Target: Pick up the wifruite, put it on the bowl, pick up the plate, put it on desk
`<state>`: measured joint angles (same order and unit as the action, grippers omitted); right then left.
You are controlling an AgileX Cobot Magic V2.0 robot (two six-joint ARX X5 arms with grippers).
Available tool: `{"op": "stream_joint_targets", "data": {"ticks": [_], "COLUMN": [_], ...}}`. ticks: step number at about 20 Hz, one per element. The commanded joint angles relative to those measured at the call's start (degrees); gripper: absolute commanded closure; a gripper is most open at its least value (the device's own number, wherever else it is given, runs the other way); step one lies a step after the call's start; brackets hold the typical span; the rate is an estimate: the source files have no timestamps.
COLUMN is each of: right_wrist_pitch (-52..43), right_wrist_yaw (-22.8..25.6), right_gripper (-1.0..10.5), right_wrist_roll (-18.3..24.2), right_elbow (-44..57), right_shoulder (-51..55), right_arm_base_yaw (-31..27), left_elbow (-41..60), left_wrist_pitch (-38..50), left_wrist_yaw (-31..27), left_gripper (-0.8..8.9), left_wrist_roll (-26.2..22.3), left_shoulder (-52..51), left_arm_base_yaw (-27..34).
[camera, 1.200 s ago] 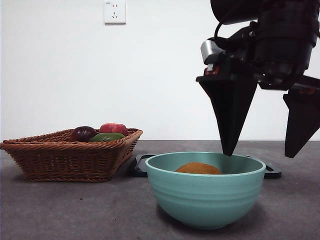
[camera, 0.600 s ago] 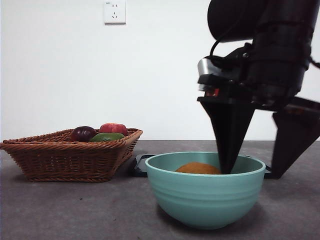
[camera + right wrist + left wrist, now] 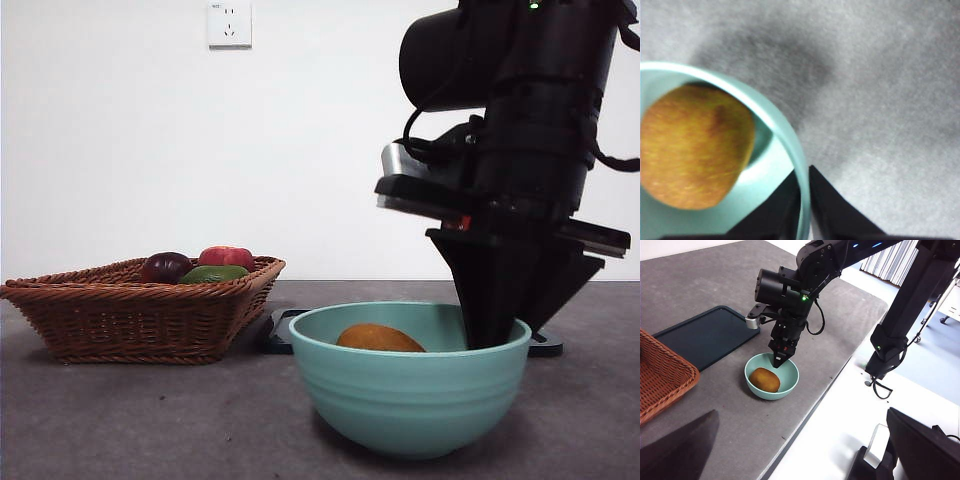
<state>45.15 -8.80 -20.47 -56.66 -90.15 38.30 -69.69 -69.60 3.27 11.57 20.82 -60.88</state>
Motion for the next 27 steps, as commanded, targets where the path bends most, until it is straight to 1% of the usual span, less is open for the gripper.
{"op": "stream_joint_targets", "data": {"ticks": [1,5,7,9,12,14,17,20,22,24,27], "right_wrist_pitch": [3.08,7.93,7.78,7.67,7.69,7.67,8.13,9.03,9.01,9.68,10.54], "right_wrist_yaw": [0.48,0.0,-0.2,-0.52,-4.74,-5.05,-4.72,-4.46,-4.07,-1.84,-1.66], "right_gripper": [9.3,9.3,9.3,9.3,9.3,9.3,9.3,9.3,9.3,9.3,9.3], "right_wrist_roll": [-0.57,0.35,0.87,2.34,3.91,4.72,5.66,6.38,6.36,6.88,7.45], "right_elbow": [-3.8,-11.15,-14.34,-17.9,-24.76,-29.77,-37.07,-42.66,-43.3,-43.3,-43.3], "right_shoulder": [-0.72,-0.98,-1.27,-2.69,-7.76,-12.24,-19.3,-26.12,-28.83,-29.94,-30.1], "right_arm_base_yaw": [0.2,-2.62,-5.22,-8.5,-13.7,-15.72,-17.16,-17.2,-17.16,-17.05,-17.07], "left_elbow": [-1.09,-1.09,-1.09,-1.09,-1.09,-1.09,-1.09,-1.09,-1.09,-1.09,-1.09], "left_wrist_pitch": [1.07,1.92,1.92,1.9,1.92,1.92,1.92,1.9,1.9,1.9,1.9], "left_wrist_yaw": [0.13,0.13,0.13,0.13,0.13,0.13,0.13,0.13,0.13,0.13,0.13], "left_gripper": [2.2,2.2,2.2,2.2,2.2,2.2,2.2,2.2,2.2,2.2,2.2], "left_wrist_roll": [-1.51,-1.97,-1.95,-1.92,-1.92,-1.95,-1.92,-1.92,-1.92,-1.92,-1.92], "left_shoulder": [-0.02,-0.02,-0.02,-0.02,-0.02,-0.02,-0.02,-0.02,-0.02,-0.02,-0.02], "left_arm_base_yaw": [-0.63,-0.63,-0.63,-0.63,-0.63,-0.63,-0.63,-0.63,-0.63,-0.63,-0.63]}}
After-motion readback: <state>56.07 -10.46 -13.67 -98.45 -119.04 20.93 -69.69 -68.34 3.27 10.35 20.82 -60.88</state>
